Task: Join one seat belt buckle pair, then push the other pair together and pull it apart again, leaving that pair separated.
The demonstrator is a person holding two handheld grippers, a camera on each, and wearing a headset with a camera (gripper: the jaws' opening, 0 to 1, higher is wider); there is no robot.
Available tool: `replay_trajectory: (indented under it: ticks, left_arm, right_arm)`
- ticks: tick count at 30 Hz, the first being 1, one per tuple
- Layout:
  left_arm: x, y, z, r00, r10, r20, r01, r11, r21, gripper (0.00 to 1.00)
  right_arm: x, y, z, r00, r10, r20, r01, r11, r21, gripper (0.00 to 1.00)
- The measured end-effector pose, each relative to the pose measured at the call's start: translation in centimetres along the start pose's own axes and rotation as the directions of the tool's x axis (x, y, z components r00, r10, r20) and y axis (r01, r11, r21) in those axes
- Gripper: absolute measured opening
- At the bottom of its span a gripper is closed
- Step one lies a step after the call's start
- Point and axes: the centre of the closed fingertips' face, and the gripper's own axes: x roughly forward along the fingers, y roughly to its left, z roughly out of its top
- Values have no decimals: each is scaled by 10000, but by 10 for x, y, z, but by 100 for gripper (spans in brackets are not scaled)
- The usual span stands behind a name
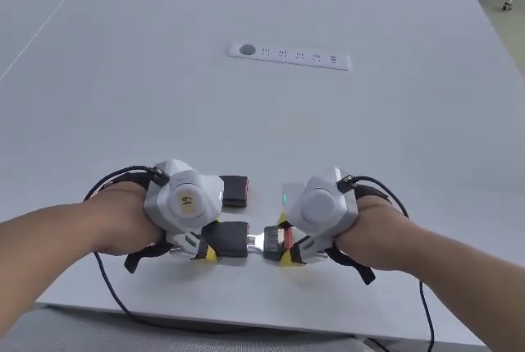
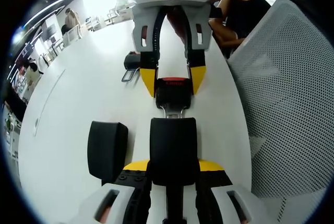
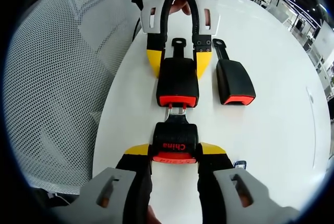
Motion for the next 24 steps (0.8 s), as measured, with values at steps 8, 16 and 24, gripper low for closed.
replay_trajectory:
  ticks: [8, 16, 24]
  left_arm:
    - [-1, 0, 0, 9998, -7, 216, 9, 9999, -101, 32]
    - [-1, 0, 0, 9997, -48, 251, 50, 9999, -100, 32]
    - [0, 0, 0, 9998, -83, 177, 85, 9999, -105, 32]
  right_arm:
    - [1, 0, 2, 9999, 32, -146, -32, 10000, 5, 30]
    - [2, -2, 4, 9998, -122, -165, 124, 9999, 118, 30]
    - [3, -2, 5, 9997, -138, -195, 141, 9998, 145, 30]
